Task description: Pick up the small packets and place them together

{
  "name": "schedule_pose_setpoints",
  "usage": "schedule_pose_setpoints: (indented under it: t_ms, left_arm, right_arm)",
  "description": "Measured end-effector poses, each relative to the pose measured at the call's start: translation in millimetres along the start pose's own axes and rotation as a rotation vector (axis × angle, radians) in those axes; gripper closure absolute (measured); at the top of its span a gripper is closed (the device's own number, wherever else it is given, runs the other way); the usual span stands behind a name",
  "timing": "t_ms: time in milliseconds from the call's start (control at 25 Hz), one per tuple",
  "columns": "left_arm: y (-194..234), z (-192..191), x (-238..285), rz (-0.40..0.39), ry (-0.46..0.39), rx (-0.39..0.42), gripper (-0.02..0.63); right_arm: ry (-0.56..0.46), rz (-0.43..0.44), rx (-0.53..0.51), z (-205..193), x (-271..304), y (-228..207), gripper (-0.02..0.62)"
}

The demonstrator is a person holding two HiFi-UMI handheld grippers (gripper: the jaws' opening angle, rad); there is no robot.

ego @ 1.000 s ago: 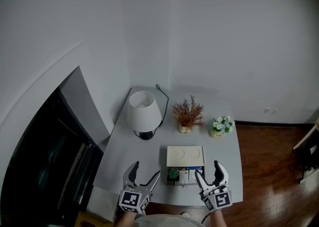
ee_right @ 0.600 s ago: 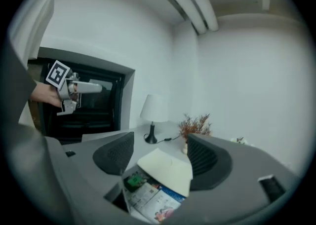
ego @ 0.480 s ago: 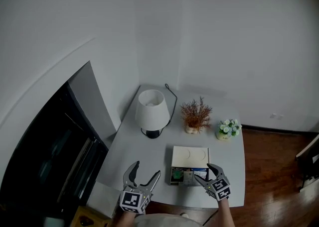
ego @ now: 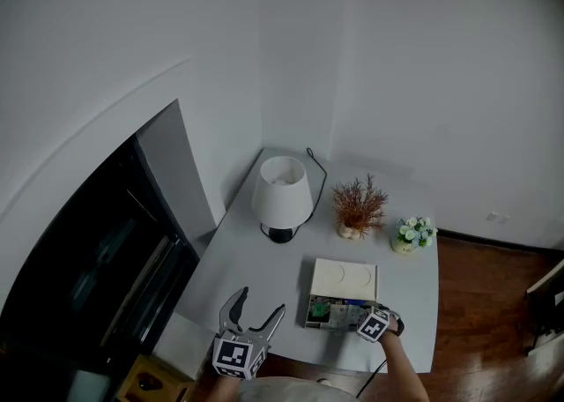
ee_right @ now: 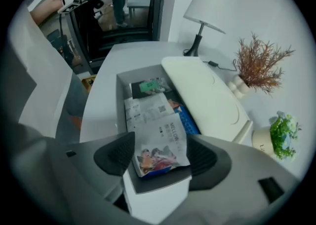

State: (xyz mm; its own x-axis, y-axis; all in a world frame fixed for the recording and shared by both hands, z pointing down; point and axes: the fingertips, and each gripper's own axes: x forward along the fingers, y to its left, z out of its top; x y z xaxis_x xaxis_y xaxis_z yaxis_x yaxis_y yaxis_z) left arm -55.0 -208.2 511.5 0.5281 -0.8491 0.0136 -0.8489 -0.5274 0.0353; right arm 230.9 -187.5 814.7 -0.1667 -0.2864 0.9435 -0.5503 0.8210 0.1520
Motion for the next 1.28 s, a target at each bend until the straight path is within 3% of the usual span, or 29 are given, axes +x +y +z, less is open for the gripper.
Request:
schedule_pose_setpoints:
  t_ms: [40, 240, 360, 440, 680, 1200, 1240, 1280]
  left_arm:
    - [1.3, 0.7, -1.2, 0.007, -0.001, -0.001, 0.232]
    - [10.7, -2.8, -7.9, 0.044, 0.004, -0.006, 0.232]
    - [14.4, -8.3, -7.4, 0.061, 0.017, -0.024, 0.232]
    - [14.1, -11.1, -6.4, 0.062, 0.023, -0.031, 0.232]
    - [9.9, -11.4, -3.2, 0.047, 0.021, -0.033, 0.232]
    - [16.3, -13.2, -2.9, 0.061, 0.019, -0.044, 0.232]
    - [15.9, -13.4, -3.0, 0.060, 0.020, -0.043, 0.232]
    - [15.6, -13.5, -2.9, 0.060, 0.021, -0.042, 0.232]
  right_arm:
    - [0.022, -0.005, -0.001, -4.6, 4.2, 0.1, 0.313]
    - [0.035, -0.052, 0.005, -8.4, 4.8, -2.2, 0.378]
    - [0.011, -0.092, -0.008, -7.6, 0.1, -7.3, 0.531]
    - [-0.015, -0.107, 0.010, -8.8, -0.1, -9.5, 0.561]
    - [-0.038, -0.121, 0.054, -11.1, 5.1, -12.0, 0.588]
    - [-0.124, -0.158, 0.017, -0.8, -24.2, -14.8, 0.592]
    - [-0.101, -0.152, 0.003, -3.1, -20.1, -12.0, 0.588]
    - [-0.069, -0.146, -0.011, -6.3, -14.5, -9.2, 0.541]
